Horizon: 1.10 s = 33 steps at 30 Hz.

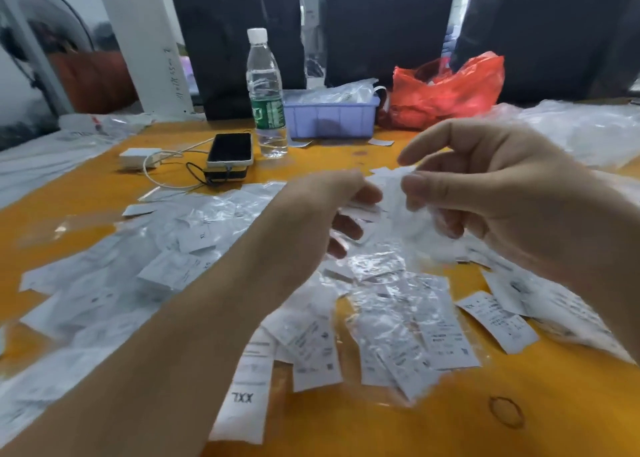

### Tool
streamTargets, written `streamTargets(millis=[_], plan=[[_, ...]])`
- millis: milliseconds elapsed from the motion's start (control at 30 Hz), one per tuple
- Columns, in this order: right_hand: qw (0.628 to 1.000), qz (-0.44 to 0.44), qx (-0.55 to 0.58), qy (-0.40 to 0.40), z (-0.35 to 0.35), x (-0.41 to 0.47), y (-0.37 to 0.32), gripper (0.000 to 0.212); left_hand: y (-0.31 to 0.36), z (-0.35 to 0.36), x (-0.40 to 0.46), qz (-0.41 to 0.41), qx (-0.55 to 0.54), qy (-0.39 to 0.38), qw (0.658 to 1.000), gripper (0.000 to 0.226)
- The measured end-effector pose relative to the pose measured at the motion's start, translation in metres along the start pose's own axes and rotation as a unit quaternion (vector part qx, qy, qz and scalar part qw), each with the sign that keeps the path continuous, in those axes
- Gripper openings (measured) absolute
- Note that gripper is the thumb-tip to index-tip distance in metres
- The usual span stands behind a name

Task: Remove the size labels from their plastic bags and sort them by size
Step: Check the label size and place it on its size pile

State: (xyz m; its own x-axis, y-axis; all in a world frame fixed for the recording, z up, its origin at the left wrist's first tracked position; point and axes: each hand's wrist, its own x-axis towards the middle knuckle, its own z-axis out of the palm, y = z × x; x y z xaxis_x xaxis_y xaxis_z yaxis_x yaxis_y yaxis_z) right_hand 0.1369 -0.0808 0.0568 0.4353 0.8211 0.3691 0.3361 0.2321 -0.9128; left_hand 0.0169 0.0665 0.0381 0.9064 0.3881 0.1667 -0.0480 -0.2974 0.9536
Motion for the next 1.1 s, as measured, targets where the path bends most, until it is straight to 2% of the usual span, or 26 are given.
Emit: streamTargets(millis=[100,167,333,467,600,733,833,867,933,1000,1100], plan=[[1.000,0.002,0.028,-0.011,0.007,0.008,0.008,0.029,-0.001,0.002,0.000,0.018,-0.026,-0.027,0.999,0.042],[0.999,-0.003,0.031,0.008,0.009,0.007,0.013,0.035,-0.004,0.002,-0.001,0.033,0.000,-0.033,0.999,0.035],[0.997,0.014,0.046,0.063,0.003,-0.006,0.022,0.030,-0.014,0.003,0.002,0.069,0.024,-0.039,0.997,0.009],[0.988,0.100,0.060,0.098,0.002,-0.008,0.027,0.028,-0.014,0.006,0.000,0.083,0.033,-0.029,0.996,0.005],[0.979,0.180,0.092,0.024,0.007,-0.007,0.030,0.020,-0.011,0.008,-0.002,0.106,0.045,-0.022,0.993,0.012],[0.963,0.220,0.156,0.000,0.007,-0.008,0.031,0.021,-0.008,0.012,-0.003,0.124,0.056,-0.032,0.990,0.006],[0.944,0.266,0.196,-0.021,0.006,-0.009,0.033,0.047,-0.009,0.014,-0.005,0.131,0.076,-0.037,0.988,0.003],[0.937,0.276,0.213,-0.026,0.005,-0.010,0.033,0.050,-0.009,0.014,-0.005,0.130,0.082,-0.039,0.987,0.003],[0.923,0.290,0.252,-0.036,0.006,-0.011,0.031,0.047,-0.009,0.014,-0.005,0.127,0.088,-0.040,0.987,0.004],[0.917,0.286,0.278,-0.026,0.006,-0.011,0.029,0.034,-0.009,0.013,-0.006,0.125,0.088,-0.038,0.987,0.004],[0.923,0.258,0.283,0.038,0.006,-0.009,0.029,0.010,-0.010,0.011,-0.005,0.116,0.100,-0.037,0.987,0.007]])
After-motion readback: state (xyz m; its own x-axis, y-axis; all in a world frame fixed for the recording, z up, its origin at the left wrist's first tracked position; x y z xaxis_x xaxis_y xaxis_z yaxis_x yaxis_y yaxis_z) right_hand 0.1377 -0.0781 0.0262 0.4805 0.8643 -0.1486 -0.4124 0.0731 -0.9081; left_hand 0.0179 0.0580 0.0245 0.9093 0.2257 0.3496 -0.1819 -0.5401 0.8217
